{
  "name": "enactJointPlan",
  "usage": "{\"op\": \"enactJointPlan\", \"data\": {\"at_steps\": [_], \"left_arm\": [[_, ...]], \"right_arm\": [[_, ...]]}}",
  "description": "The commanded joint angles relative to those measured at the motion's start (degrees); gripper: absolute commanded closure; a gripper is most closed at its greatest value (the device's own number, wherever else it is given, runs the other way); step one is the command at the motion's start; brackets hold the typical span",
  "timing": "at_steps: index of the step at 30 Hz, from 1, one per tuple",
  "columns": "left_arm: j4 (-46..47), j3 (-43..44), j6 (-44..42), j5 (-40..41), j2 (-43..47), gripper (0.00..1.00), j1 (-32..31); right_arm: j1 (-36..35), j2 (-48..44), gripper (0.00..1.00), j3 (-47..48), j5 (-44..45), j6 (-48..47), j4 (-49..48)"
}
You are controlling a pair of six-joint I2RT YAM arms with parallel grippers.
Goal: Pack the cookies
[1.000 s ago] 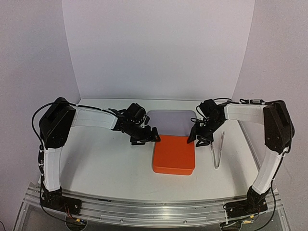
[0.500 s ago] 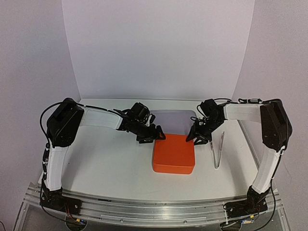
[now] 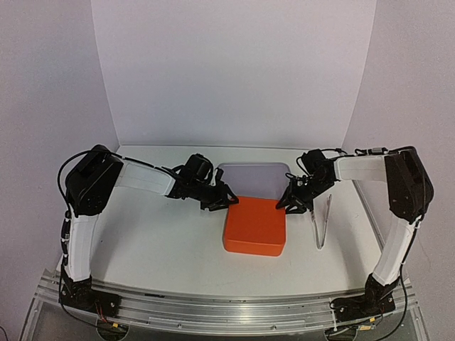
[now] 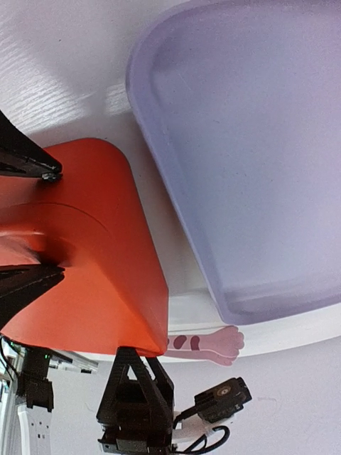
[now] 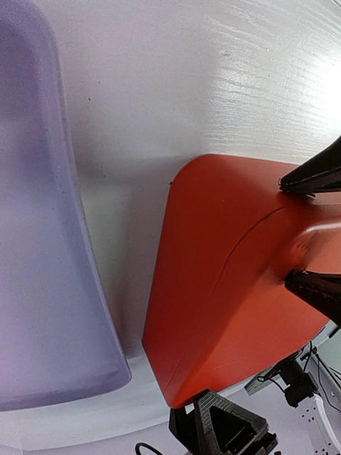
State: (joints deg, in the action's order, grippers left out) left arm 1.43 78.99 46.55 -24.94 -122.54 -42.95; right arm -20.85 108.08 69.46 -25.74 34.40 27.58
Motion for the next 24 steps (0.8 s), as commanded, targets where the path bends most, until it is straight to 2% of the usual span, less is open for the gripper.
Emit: {"op": "enactJointPlan", "data": {"at_steps": [1, 4, 7, 12, 16, 20, 24], "left_arm": [[-8.5, -5.7, 4.7, 1.2, -4.8, 0.68, -0.6], [-13.5, -4.1, 5.6, 1.6, -5.8, 0.70, -0.5], [-13.9, -5.7, 6.2, 0.8, -4.5, 0.71, -0.8], [-12.5, -6.2, 4.2, 1.7, 0.0, 0.62, -2.4], [-13.7, -1.1, 1.0, 2.6, 1.0, 0.58, -4.0], [-16.6, 3.5, -0.5, 8.5, 2.2, 0.50, -4.3], [-22.2, 10.5, -3.6, 17.3, 3.2, 0.30, -4.1]], "right_arm": [[-1.3, 4.9, 0.66, -5.3, 4.4, 2.0, 3.4], [-1.2, 5.6, 0.67, -5.7, 3.3, 2.3, 3.5], [-1.2, 5.5, 0.67, -5.8, 3.3, 2.3, 3.4], [-1.2, 4.1, 0.67, -3.2, 3.1, 1.0, 3.5], [-1.2, 3.8, 0.66, 1.3, 2.2, -0.9, 3.7], [-1.2, 3.1, 0.63, 3.5, 2.8, -1.1, 4.2], [-0.7, 2.4, 0.53, 6.7, 3.9, -1.6, 5.5]]}}
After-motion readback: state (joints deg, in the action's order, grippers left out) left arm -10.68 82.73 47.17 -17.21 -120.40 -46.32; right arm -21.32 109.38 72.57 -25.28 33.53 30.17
